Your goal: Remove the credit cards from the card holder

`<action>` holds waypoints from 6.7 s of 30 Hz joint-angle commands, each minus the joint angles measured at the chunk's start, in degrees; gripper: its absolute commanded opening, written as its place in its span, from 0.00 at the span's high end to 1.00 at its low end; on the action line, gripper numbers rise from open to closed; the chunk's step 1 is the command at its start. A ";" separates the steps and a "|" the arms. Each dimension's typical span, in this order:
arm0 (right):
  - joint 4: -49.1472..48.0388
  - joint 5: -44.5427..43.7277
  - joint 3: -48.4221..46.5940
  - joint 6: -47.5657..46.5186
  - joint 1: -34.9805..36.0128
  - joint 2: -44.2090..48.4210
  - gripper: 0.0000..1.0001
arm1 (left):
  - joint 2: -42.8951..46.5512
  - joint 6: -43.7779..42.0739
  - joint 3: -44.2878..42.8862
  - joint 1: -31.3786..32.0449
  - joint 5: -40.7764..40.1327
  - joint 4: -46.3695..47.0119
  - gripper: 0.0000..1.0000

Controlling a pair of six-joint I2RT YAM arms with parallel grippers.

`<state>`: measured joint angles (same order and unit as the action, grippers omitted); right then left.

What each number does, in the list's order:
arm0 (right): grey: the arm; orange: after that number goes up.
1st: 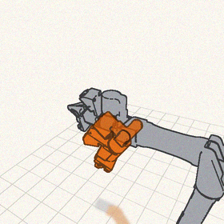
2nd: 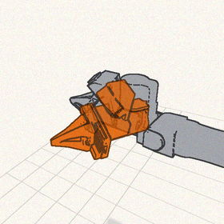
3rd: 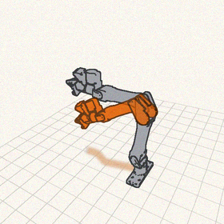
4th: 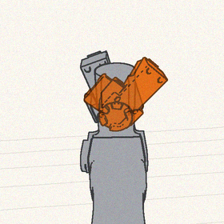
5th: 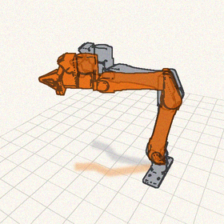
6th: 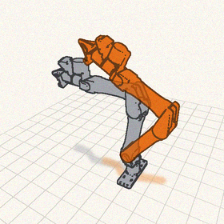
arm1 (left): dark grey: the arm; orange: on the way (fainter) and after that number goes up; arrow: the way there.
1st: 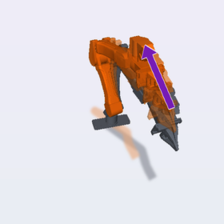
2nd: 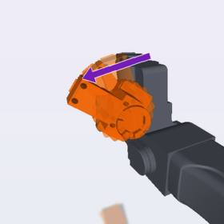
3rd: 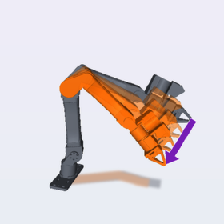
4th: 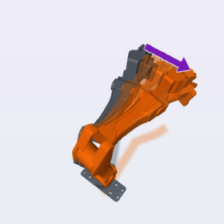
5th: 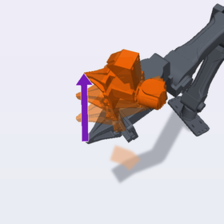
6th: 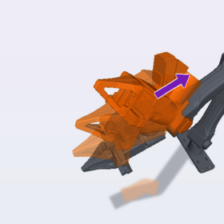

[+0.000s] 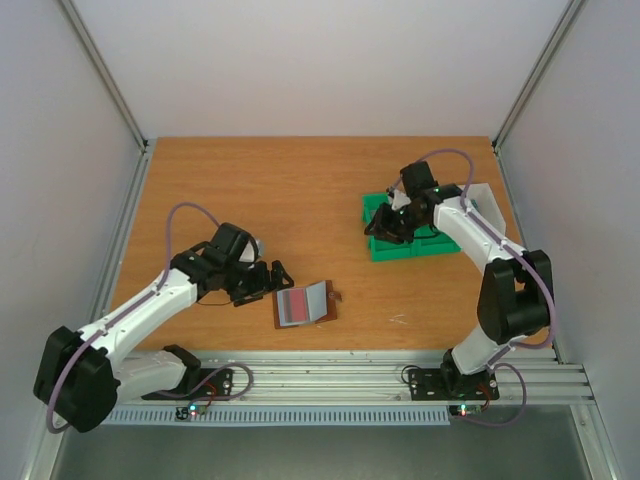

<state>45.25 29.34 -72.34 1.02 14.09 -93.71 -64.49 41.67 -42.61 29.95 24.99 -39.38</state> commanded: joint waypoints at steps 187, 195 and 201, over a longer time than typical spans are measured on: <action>-70.35 1.44 36.12 28.87 34.72 -9.13 0.88 | -2.56 26.53 28.11 2.31 9.30 64.40 0.19; -68.82 -1.25 40.77 28.76 31.88 -1.24 0.85 | -7.97 26.06 26.62 3.63 9.07 66.91 0.23; -61.51 -4.71 40.90 25.73 31.70 4.00 0.84 | -11.78 26.64 24.86 5.37 9.30 70.83 0.28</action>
<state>-20.14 28.16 -31.64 29.19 45.89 -92.36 -73.52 68.60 -15.35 33.82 34.17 23.92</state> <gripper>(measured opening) 0.164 0.740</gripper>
